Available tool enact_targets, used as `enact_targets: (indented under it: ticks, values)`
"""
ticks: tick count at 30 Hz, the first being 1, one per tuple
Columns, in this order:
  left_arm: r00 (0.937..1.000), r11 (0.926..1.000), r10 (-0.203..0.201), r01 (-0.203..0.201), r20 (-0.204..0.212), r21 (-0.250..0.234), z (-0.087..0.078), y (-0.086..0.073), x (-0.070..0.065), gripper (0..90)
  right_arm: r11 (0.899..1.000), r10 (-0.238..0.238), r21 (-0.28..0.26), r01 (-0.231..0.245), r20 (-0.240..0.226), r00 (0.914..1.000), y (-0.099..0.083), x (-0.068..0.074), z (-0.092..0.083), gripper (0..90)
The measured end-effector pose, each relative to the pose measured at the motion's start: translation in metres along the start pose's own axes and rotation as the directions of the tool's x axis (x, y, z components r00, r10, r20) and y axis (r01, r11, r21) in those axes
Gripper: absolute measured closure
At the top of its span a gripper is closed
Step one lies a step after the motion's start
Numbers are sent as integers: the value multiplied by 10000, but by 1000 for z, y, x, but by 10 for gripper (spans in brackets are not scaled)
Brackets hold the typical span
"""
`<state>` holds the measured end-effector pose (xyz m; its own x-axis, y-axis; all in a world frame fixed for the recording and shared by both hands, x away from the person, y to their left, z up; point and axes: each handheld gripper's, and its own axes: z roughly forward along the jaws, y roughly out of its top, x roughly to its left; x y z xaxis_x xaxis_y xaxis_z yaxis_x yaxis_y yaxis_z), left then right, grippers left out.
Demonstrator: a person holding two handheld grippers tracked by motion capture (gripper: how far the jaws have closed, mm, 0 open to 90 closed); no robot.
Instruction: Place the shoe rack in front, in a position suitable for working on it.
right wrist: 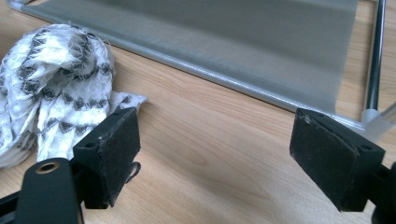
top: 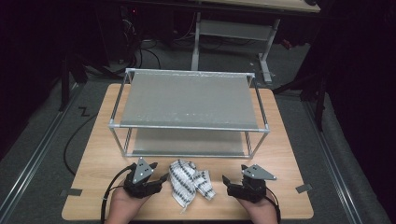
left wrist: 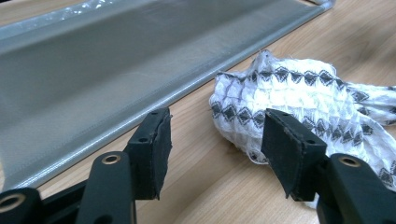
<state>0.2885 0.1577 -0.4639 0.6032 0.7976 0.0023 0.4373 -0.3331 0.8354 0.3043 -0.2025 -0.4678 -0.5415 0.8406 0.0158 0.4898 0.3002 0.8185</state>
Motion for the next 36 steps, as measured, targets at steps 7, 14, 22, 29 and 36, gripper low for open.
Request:
enact_targets:
  ticks: [7, 14, 22, 29, 36]
  values:
    - [9987, 9982, 517, -517, 10, 316, 7, 0, -8, 459, 9999, 98, 83, -99, 68, 9999, -4, -7, -3, 164]
    - [9995, 9998, 189, -189, -253, -6, -1, 2, 2, 466, 9998, 64, 162, -67, 187, 9998, -3, -12, 1, 164]
    - [9996, 9996, -138, 131, -232, -265, -6, 1, 12, 433, 9992, 390, -137, -386, 313, 9987, -1, -20, -2, 165]
    - [9996, 9985, 185, -174, -205, 526, 8, -4, 4, 439, 9984, 564, 18, -564, 89, 9984, -4, -20, 2, 174]
    - [9933, 9864, 974, -880, -619, 1392, 24, -8, -12, 429, 9991, 421, 49, -420, -340, 9985, 2, -12, 11, 180]
